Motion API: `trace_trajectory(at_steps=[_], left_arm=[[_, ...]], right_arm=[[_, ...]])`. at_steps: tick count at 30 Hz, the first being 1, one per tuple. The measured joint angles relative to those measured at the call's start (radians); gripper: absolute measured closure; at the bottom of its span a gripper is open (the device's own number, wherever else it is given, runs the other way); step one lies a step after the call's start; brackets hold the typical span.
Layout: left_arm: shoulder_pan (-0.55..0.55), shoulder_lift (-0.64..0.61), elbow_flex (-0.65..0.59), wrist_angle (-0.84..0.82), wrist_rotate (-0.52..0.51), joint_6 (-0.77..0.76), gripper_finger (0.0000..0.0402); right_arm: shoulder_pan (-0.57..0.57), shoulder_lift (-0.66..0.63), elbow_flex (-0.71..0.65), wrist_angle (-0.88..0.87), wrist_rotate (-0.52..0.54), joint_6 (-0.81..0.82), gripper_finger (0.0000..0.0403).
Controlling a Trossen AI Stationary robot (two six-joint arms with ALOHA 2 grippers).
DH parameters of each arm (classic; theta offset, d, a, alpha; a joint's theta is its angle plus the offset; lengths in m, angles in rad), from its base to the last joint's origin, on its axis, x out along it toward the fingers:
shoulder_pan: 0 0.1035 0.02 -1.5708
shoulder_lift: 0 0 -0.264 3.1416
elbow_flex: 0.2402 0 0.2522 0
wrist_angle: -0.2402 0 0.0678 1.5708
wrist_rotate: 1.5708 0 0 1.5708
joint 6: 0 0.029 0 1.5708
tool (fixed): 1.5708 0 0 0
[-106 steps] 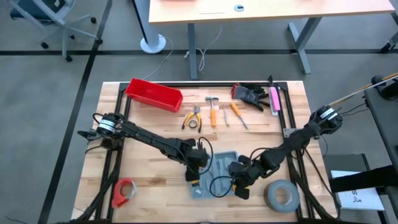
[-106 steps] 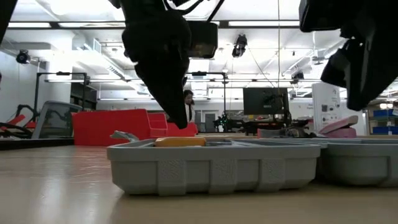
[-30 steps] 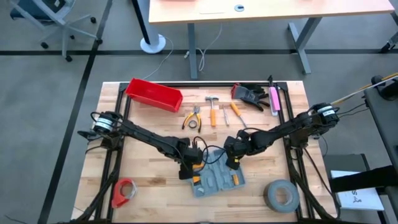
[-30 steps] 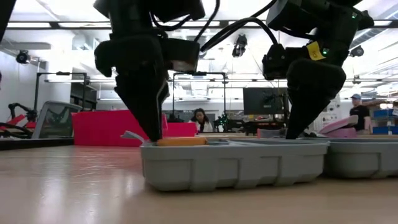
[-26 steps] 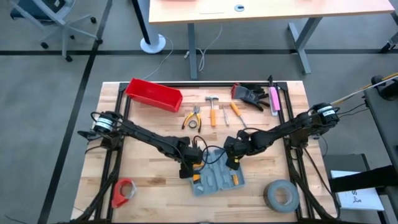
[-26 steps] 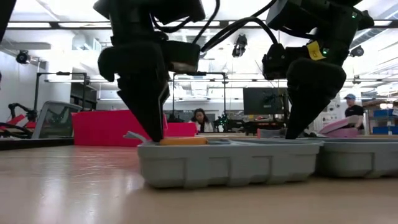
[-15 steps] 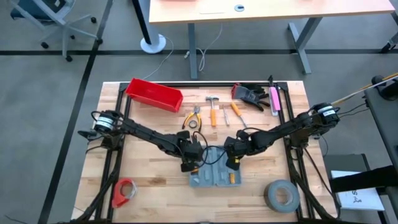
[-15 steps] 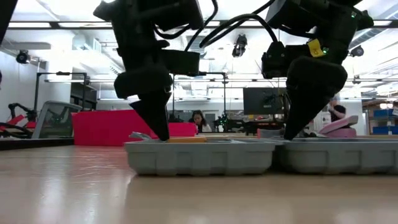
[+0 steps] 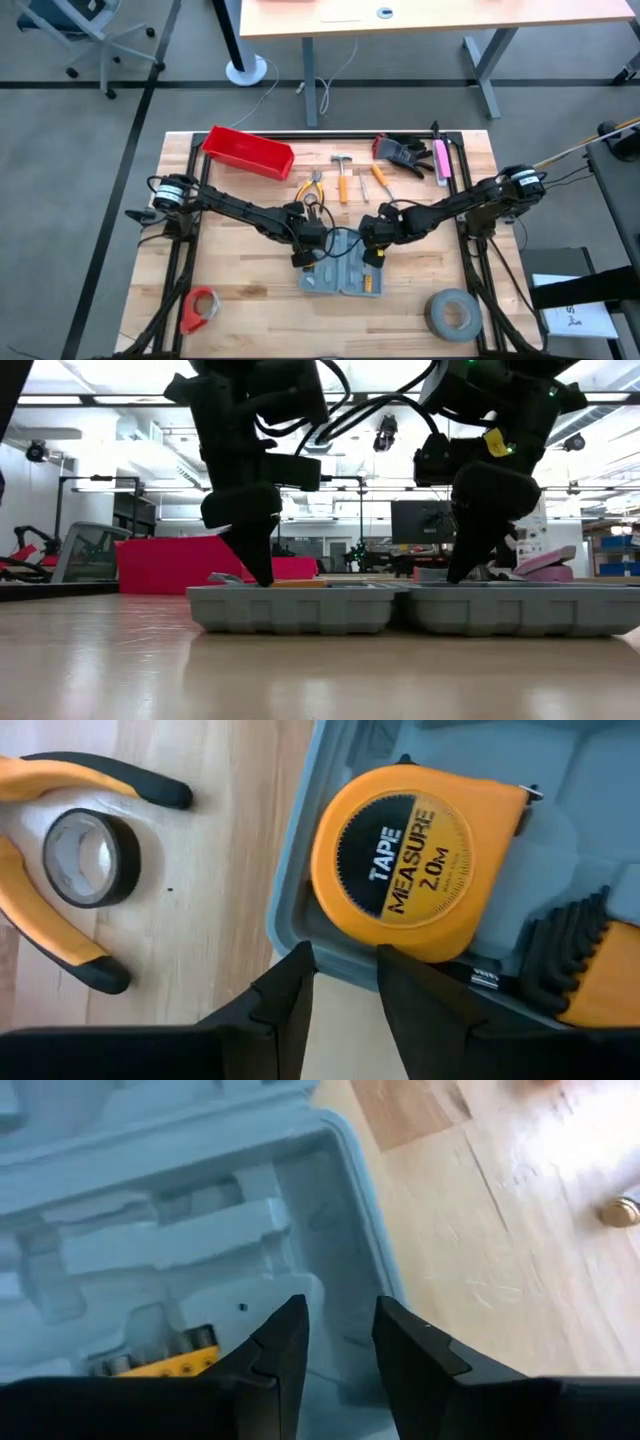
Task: Prefit tool cases
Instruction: Remove the bottom yellow screwdriver bit set set from the prefit tool case to the table
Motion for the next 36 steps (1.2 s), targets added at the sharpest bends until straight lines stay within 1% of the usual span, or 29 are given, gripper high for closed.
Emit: trace_trajectory(at_steps=[3,7,12,14,18,23,30,32,36], left_arm=[[-0.002,-0.001,0.016,-0.017,0.033,-0.001,0.0283],[-0.009,-0.003,0.039,-0.037,0.082,-0.008,0.0291],[-0.021,-0.004,0.049,-0.061,0.085,-0.014,0.0297],[-0.025,-0.004,0.055,-0.078,0.088,-0.028,0.0297],[-0.037,-0.006,0.065,-0.075,0.13,-0.044,0.029],[-0.056,-0.006,0.071,-0.059,0.134,-0.045,0.0278],[-0.061,-0.006,0.071,-0.038,0.133,-0.029,0.0269],[-0.067,-0.006,0.07,-0.006,0.131,0.015,0.0271],[-0.098,-0.007,0.07,0.093,0.131,0.129,0.0278]], right_arm=[[0.005,-0.001,0.008,0.0,-0.064,-0.004,0.0308],[0.03,-0.001,0.019,0.0,-0.154,-0.029,0.0299],[0.071,-0.001,0.032,-0.023,-0.183,-0.049,0.0287],[0.083,-0.001,0.045,-0.042,-0.182,-0.013,0.0283],[0.103,-0.001,0.07,-0.067,-0.2,0.109,0.0277],[0.115,0.0,0.088,-0.074,-0.2,0.241,0.0281],[0.156,0.0,0.121,-0.081,-0.207,0.306,0.0288],[0.169,0.0,0.126,-0.081,-0.208,0.297,0.0287],[0.21,0.001,0.131,-0.08,-0.208,0.148,0.0278]])
